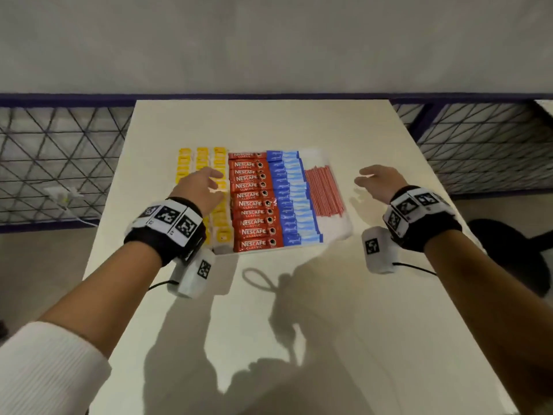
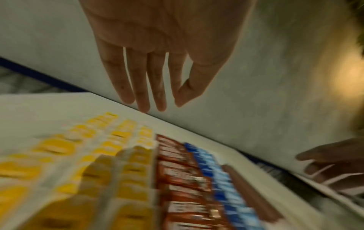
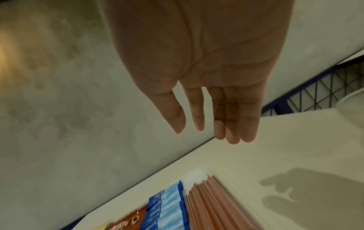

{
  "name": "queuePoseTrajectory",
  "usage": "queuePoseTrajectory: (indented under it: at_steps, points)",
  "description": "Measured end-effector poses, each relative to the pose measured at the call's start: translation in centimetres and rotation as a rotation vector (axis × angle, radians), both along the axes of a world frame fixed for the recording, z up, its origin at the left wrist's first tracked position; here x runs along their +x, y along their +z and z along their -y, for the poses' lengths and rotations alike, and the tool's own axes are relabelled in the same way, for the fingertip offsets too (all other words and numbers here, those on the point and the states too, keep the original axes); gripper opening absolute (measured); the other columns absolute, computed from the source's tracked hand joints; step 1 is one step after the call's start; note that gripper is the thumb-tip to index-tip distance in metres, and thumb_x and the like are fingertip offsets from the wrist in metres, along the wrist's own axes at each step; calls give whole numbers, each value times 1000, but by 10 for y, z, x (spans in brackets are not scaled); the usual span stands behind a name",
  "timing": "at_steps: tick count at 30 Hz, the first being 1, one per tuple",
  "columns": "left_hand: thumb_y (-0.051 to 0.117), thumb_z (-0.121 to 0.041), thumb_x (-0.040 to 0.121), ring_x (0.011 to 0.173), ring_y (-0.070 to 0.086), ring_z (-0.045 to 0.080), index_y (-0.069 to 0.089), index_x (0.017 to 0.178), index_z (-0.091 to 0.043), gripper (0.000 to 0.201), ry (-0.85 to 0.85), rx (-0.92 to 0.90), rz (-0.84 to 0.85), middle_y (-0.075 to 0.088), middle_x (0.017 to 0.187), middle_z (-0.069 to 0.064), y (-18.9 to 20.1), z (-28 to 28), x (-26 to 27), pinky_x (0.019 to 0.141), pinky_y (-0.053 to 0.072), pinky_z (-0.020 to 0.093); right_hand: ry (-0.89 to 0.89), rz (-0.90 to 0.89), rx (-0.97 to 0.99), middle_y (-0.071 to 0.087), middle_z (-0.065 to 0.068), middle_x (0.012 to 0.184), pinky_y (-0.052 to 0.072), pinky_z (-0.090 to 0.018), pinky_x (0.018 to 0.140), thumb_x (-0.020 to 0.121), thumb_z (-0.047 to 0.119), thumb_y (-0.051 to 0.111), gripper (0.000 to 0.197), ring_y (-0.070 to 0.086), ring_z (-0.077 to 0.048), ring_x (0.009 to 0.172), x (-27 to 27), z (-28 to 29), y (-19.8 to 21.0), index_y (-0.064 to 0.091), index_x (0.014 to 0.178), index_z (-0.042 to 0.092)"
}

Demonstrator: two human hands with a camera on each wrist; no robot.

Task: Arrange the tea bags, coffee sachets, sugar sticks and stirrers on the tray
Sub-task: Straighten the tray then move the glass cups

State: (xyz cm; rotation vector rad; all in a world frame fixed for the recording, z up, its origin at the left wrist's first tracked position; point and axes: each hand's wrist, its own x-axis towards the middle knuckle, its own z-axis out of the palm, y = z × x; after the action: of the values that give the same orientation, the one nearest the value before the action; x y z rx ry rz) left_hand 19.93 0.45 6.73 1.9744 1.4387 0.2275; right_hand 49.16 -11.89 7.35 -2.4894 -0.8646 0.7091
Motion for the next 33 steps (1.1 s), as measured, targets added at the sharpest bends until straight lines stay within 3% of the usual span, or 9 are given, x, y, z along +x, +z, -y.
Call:
queuePoseTrajectory:
  at_steps: [4,12,14,17,20,24,27,30,33]
  points:
    - [57,-11,88,86,54,15,56,119,-14,31,-176,-45,145,56,95,-2,10,49,53,74,39,22,-40,100,-46,54,-15,128,39,-28,89,91,27,57,45,52,-31,115,21,50,23,48,131,10]
    - [60,-23,89,101,56,18,52,127,-15,40,-401,-135,78,60,110,3,4,98,130,73,35,17,-1,168,-230,49,-8,137,36,-28,92,82,30,66,59,45,-26,125,110,110,18,46,135,15]
    - [64,-23,87,98,54,13,53,126,-12,42,-380,-137,102,61,101,-2,-1,105,155,65,34,12,55,106,-245,47,-8,140,38,-32,98,75,22,70,69,46,-26,125,136,106,8,42,138,18]
    - [66,-24,85,98,54,13,48,131,-13,51,-330,-202,119,63,111,3,-14,121,192,78,36,14,154,56,-340,35,-10,147,37,-35,103,81,4,63,73,40,-27,131,157,99,4,28,145,12]
    - [69,-25,82,100,58,19,42,136,-15,61,-284,-289,153,57,123,5,-32,138,225,88,42,24,269,-14,-407,37,-11,146,40,-31,92,85,-3,58,68,42,-29,129,179,102,-2,29,144,13]
    - [68,-26,83,109,57,22,34,141,-17,68,-203,-424,200,51,130,3,-48,156,263,92,46,31,363,-66,-311,58,-11,125,46,-17,78,83,0,63,47,63,-9,99,210,109,-21,52,129,8]
    - [58,-12,90,105,54,22,25,145,-11,64,-80,-680,367,44,138,9,-51,165,290,82,47,27,363,-146,-178,69,-1,78,51,-20,81,84,4,65,15,62,5,57,224,105,-33,69,98,4]
    - [51,3,91,99,53,20,33,141,-7,55,49,-828,520,52,118,7,-50,162,308,80,47,25,380,-201,-103,70,-5,71,54,-24,84,82,3,66,9,60,7,50,229,92,-37,69,77,10]
    - [52,2,89,81,58,14,41,137,-7,49,167,-805,596,57,97,1,-52,145,312,76,49,21,448,-174,-65,67,-7,76,46,-2,64,78,4,70,12,56,6,57,230,70,-39,72,90,7]
